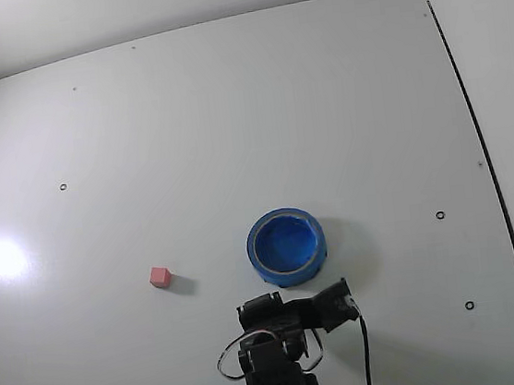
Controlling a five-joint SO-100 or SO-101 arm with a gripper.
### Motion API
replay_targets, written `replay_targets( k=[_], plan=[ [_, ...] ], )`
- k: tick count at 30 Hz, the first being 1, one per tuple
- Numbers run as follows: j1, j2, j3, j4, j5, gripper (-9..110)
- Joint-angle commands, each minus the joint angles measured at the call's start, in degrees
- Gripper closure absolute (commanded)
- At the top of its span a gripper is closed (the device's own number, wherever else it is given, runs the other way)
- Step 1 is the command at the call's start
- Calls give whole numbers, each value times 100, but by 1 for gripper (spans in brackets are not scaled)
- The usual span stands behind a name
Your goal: Grasp a block and put it in the bin.
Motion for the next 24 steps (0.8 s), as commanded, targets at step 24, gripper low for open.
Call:
replay_targets(
  k=[24],
  plan=[
    [-2206, -4526, -6249, 1134, -5502, 80]
  ],
)
